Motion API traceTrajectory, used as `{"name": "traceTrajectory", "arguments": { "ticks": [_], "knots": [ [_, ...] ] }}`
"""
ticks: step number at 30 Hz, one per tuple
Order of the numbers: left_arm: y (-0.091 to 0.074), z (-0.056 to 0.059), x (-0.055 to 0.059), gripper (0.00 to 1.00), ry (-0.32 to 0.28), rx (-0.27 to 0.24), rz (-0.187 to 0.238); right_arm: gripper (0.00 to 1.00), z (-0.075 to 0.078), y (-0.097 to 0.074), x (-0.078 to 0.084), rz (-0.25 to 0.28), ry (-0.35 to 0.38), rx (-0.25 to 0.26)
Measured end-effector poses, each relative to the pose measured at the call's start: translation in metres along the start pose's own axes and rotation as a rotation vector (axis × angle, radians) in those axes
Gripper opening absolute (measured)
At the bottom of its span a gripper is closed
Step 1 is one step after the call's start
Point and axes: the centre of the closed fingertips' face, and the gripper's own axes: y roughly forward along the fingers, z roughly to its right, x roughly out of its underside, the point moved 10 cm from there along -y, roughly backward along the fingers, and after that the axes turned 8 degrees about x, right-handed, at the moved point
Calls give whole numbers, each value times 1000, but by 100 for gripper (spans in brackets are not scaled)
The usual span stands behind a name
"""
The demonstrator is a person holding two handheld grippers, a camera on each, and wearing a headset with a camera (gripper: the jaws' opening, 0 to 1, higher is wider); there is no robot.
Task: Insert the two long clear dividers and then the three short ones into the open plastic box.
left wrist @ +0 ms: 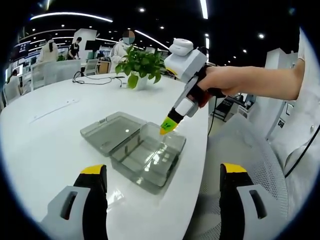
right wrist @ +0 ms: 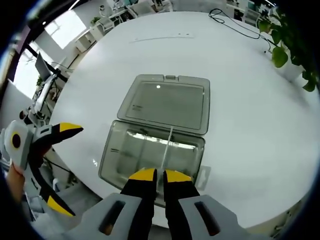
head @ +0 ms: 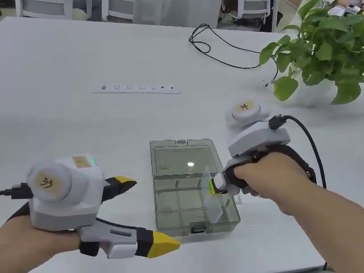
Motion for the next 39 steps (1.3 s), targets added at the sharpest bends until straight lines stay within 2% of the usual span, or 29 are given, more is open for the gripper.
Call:
{"name": "traceTrajectory", "arguments": {
  "ticks": [19, 21, 34, 39],
  "knots": [
    [0, 0, 1, 95, -7, 2, 0, 6, 0, 0, 0, 13, -9, 6],
    [0, -1, 1, 95, -7, 1, -2, 6, 1, 0, 0, 10, -29, 21],
    [0, -1, 1, 95, -9, 1, 0, 6, -2, 2, 1, 13, -39, 18],
    [-1, 0, 2, 96, -4, 4, -5, 7, -1, 5, 2, 14, -34, -2]
  ]
}}
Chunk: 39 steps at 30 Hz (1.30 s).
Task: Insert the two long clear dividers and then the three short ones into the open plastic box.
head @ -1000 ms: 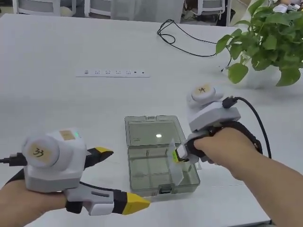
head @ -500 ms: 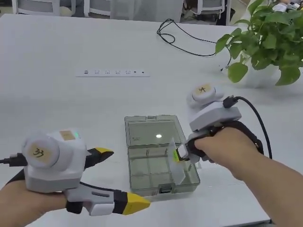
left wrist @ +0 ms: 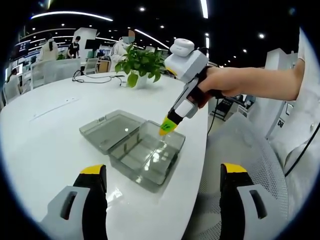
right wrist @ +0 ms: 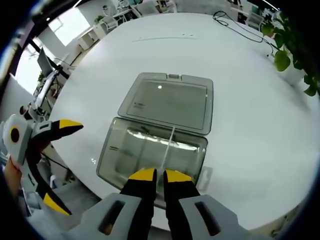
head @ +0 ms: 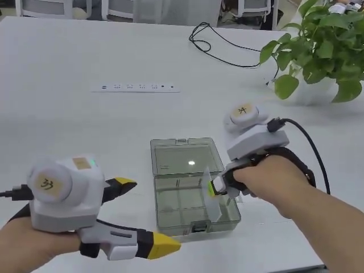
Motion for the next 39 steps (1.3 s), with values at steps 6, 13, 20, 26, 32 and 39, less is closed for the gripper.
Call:
{"name": "traceTrajectory", "arguments": {
  "ticks": [6, 13, 20, 26, 32, 39],
  "knots": [
    [0, 1, 1, 96, -1, -1, -4, 7, 1, 6, 3, 3, 6, -20],
    [-1, 1, 1, 97, -4, -8, -4, 8, 3, 14, 7, 4, 20, -49],
    [-2, 1, 1, 96, -8, -15, -7, 9, 4, 19, 9, 9, 25, -66],
    [-3, 1, 2, 96, -13, -23, -6, 9, 5, 19, 11, 13, 23, -82],
    [-4, 2, 1, 96, -15, -33, -4, 10, 7, 19, 12, 29, 26, -104],
    [-5, 4, 0, 96, -20, -43, -5, 13, 11, 15, 13, 65, 14, -137]
  ]
}}
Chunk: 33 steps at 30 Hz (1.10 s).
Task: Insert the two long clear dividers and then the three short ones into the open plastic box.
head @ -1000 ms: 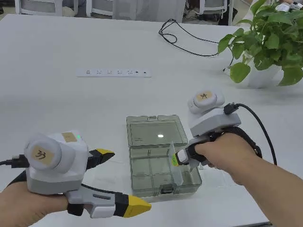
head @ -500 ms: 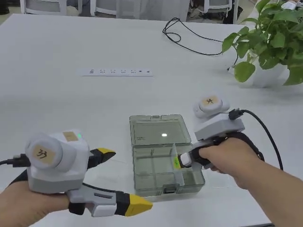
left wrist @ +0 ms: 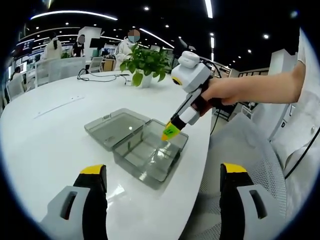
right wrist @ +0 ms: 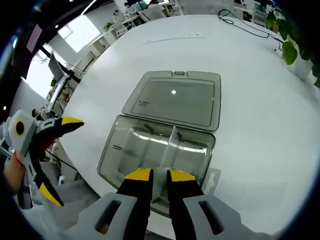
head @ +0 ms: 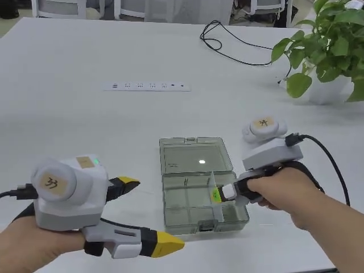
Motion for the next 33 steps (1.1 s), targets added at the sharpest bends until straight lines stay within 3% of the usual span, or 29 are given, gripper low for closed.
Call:
{"name": "traceTrajectory", "arguments": {
  "ticks": [15, 26, 33],
  "knots": [
    [-3, 3, -2, 95, -17, -48, -1, 26, 8, -20, -7, 104, -97, -94],
    [-5, 5, -6, 94, -34, -91, 2, 37, 13, -34, -7, 181, -234, -163],
    [-6, 6, -10, 94, -41, -115, 15, 48, 8, -46, -2, 207, -329, -213]
  ]
}}
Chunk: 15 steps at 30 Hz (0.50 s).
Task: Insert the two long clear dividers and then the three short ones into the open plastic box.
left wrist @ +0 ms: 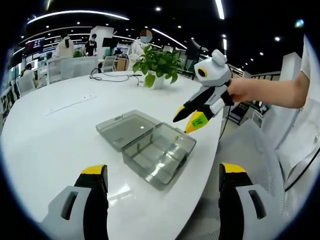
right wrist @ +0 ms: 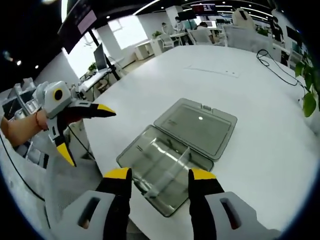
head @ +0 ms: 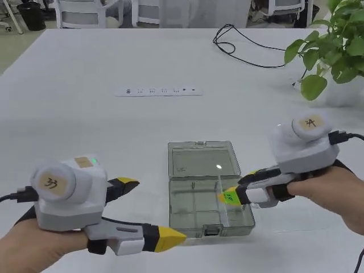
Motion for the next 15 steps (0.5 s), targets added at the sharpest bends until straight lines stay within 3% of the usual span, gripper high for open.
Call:
{"name": "traceTrajectory", "arguments": {
  "ticks": [6, 15],
  "knots": [
    [0, 0, -1, 94, -14, -18, 3, 59, 1, -10, 2, 37, -93, -50],
    [-3, -4, 2, 91, -62, -72, -13, 72, 11, -26, 14, 75, -214, -71]
  ]
}}
